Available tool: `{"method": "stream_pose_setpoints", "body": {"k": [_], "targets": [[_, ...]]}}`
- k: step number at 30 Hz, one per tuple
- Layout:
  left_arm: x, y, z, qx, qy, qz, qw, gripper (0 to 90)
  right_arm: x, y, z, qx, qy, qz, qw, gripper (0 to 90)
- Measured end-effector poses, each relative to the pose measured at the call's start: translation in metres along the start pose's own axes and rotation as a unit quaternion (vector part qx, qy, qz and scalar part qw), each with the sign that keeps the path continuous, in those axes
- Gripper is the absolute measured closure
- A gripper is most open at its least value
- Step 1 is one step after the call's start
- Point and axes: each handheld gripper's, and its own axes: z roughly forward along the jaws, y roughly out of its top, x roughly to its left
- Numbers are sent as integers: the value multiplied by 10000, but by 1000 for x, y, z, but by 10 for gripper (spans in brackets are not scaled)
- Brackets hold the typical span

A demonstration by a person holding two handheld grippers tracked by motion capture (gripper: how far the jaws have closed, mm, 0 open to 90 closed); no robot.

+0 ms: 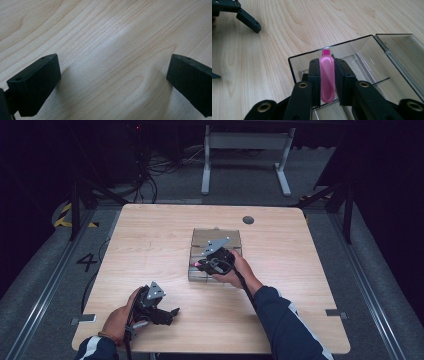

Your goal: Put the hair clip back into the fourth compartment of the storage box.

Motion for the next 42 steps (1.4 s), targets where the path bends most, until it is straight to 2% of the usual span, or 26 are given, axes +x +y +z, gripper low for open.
{"method": "stream_pose_setpoints", "body": {"k": [12,22,23,32,42], "targets": [[0,0,0,-5,7,-6,10000,0,-3,1,11,246,-35,26,9997,767],[0,0,0,4,7,-1,10000,0,-2,3,17,329,-30,45,9994,765],[0,0,0,4,7,-1,10000,0,-2,3,18,339,-27,53,9994,737],[0,0,0,-5,7,-7,10000,0,-2,2,14,292,-21,40,9996,751],[0,0,0,-4,7,-6,10000,0,2,0,3,217,-147,4,9997,742]]}}
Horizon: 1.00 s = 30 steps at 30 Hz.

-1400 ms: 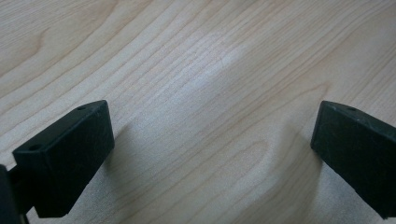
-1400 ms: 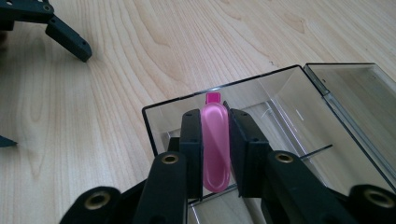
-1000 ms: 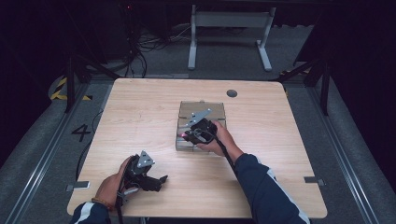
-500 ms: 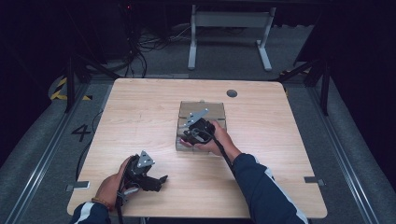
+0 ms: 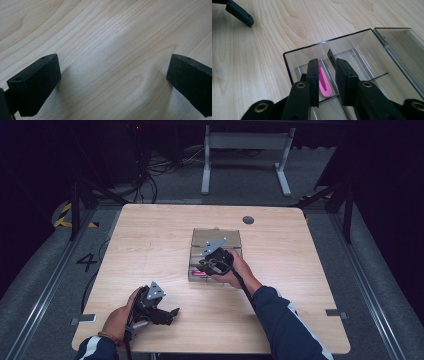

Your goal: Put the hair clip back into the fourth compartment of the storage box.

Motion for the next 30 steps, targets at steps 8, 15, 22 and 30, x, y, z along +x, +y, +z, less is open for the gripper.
{"method": "stream_pose_setpoints", "body": {"k": [8,15,22,30], "targets": [[0,0,0,3,-4,0,10000,0,-1,-4,-16,-41,-134,-43,9999,730],[0,0,0,4,4,10,10000,1,1,-8,-32,-76,-258,-84,9996,713],[0,0,0,9,1,14,10000,0,1,-16,-45,-56,-361,-80,9993,706],[0,0,0,13,-2,14,10000,0,-1,-24,-58,-72,-436,-60,9990,696]]}}
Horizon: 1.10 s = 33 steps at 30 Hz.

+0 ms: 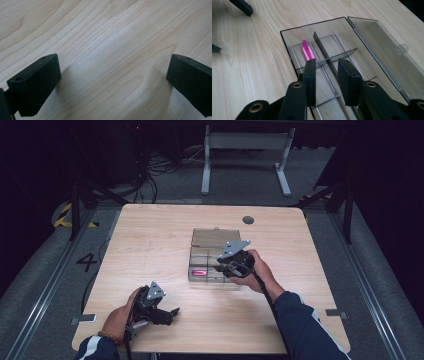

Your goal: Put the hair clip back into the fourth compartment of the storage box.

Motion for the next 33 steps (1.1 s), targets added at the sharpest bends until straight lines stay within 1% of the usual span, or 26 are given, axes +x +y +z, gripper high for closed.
{"method": "stream_pose_setpoints", "body": {"k": [3,5,14,21,33], "targets": [[0,0,0,-4,3,0,10000,0,0,-3,-5,49,-50,-14,10000,689],[0,0,0,-4,3,0,10000,0,-1,-5,-8,76,-35,-39,10000,686],[0,0,0,-1,1,1,10000,0,-2,-13,-24,151,-224,-95,9996,674],[0,0,0,-3,4,1,10000,0,-2,-21,-31,161,-232,-67,9996,664],[0,0,0,-3,3,1,10000,0,0,-36,-48,223,-302,-123,9992,645]]}}
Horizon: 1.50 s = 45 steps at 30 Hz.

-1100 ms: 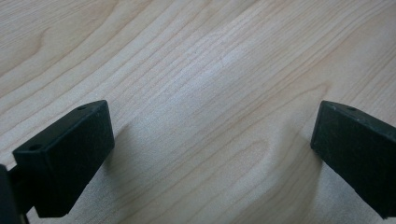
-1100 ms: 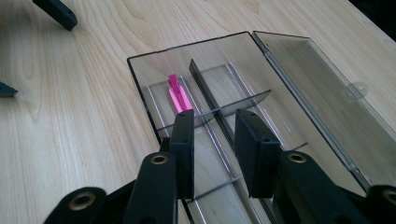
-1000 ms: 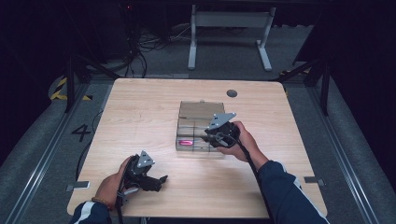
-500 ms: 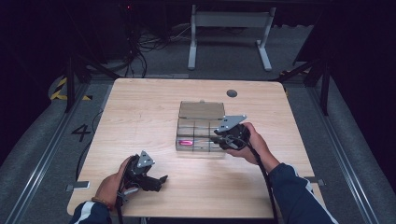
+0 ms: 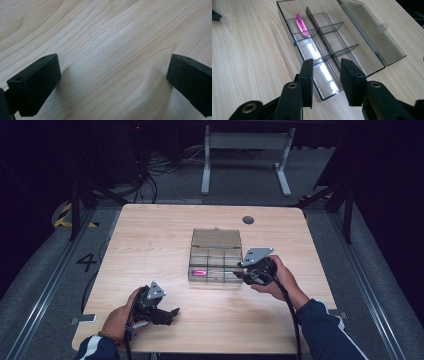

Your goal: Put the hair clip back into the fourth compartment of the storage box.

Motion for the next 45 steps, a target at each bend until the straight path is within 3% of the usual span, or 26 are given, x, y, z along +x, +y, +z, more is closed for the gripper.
{"method": "stream_pose_setpoints", "body": {"k": [25,33,45], "targets": [[0,0,0,2,-2,-1,10000,0,8,-32,-23,37,-102,-19,9999,571],[0,0,0,-2,0,-1,10000,0,10,-49,-32,9,-103,41,9999,514],[0,0,0,-2,0,-2,10000,0,14,-89,-47,75,-291,206,9993,422]]}}
